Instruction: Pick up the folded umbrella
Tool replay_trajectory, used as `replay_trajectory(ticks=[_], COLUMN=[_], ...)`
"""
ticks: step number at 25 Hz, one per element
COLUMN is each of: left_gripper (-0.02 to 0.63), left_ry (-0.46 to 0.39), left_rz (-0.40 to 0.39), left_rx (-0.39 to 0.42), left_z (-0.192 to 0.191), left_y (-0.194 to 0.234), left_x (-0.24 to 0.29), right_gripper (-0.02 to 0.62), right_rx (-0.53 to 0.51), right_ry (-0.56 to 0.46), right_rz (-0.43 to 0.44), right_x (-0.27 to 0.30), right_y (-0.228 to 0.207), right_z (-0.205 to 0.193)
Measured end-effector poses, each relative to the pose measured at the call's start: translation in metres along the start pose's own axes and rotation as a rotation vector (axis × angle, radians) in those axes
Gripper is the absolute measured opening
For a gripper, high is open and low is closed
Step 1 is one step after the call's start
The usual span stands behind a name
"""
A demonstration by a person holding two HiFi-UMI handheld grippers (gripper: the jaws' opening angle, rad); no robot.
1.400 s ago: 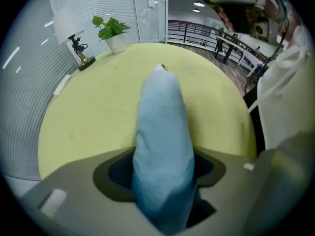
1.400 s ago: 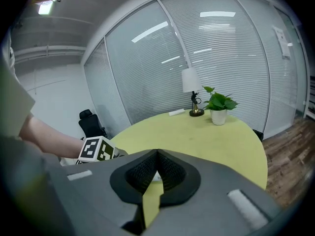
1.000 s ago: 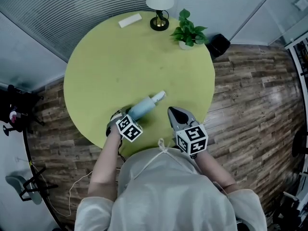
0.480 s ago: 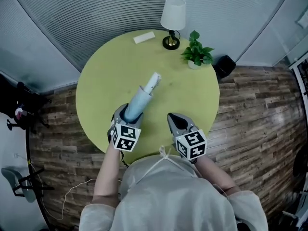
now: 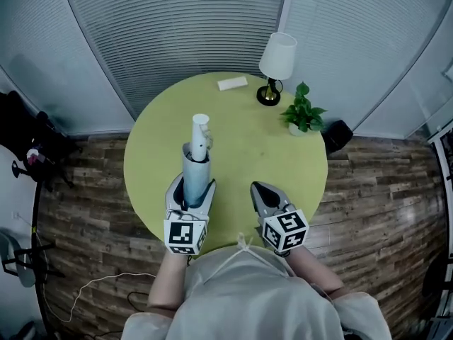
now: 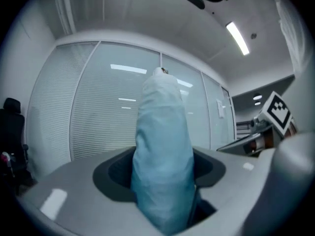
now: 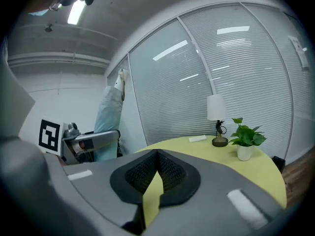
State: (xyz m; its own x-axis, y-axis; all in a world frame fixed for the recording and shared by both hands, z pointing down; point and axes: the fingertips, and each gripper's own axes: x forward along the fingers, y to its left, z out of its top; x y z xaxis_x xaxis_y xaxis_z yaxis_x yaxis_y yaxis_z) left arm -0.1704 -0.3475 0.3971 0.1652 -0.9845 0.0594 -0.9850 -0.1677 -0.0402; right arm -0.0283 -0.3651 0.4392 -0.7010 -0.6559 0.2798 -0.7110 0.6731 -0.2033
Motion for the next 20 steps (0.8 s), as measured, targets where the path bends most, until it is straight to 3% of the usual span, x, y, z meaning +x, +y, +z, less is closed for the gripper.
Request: replay_trajectory(ticks=[5, 20], left_gripper=[0.299, 0.299], left_ry=[-0.088, -0.084], left_rz=[0.012, 0.000], left_rx=[0.028, -0.005], left_z=[0.013, 0.015], left_y=[-0.003, -0.006], left_x=[-0.012, -0.009], right_gripper=[-0.002, -0.002], right_rx=[-0.043, -0.083], right_ry=[-0.014, -0.051], right_rz=[0.018, 0.017], right_x=[0.002, -0.004], right_y=[0.008, 0.018], right_z=[0.009, 0.013])
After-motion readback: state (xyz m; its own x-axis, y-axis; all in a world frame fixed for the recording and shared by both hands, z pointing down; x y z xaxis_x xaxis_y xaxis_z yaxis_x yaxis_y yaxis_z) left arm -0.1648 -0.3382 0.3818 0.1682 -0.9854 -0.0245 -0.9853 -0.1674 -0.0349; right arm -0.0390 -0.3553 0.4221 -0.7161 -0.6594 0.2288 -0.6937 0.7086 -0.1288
